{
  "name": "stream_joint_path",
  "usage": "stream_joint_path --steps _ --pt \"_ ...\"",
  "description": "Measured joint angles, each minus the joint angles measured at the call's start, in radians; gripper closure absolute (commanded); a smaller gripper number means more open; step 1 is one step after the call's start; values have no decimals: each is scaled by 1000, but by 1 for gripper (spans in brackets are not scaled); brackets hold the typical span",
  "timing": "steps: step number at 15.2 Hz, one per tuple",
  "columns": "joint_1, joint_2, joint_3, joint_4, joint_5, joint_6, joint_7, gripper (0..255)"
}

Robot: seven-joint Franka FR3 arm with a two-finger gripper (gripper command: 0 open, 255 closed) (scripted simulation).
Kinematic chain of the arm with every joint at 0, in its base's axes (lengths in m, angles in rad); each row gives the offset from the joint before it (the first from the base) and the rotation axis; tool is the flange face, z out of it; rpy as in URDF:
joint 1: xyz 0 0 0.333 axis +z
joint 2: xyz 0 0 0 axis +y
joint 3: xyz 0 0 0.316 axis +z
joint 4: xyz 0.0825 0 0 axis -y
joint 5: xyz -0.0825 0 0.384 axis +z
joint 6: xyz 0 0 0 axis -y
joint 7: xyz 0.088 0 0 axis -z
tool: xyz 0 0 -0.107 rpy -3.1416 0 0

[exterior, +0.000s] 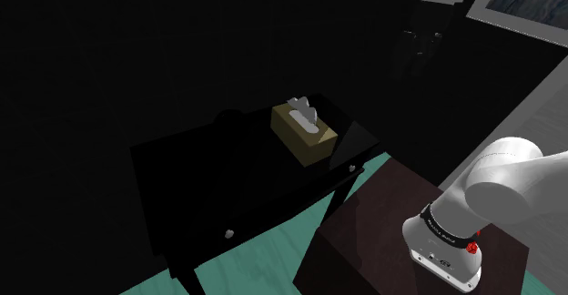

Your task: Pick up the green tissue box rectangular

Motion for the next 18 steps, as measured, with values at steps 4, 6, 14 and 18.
stream_joint_path --steps 4,6,14,18 --pt "7 57 80 44 3 -16 92 0" --pt "11 137 151 104 1 -27 180 0" --pt "26 502 402 377 -71 -128 553 0" --pt "59 740 490 555 -144 -208 752 0"
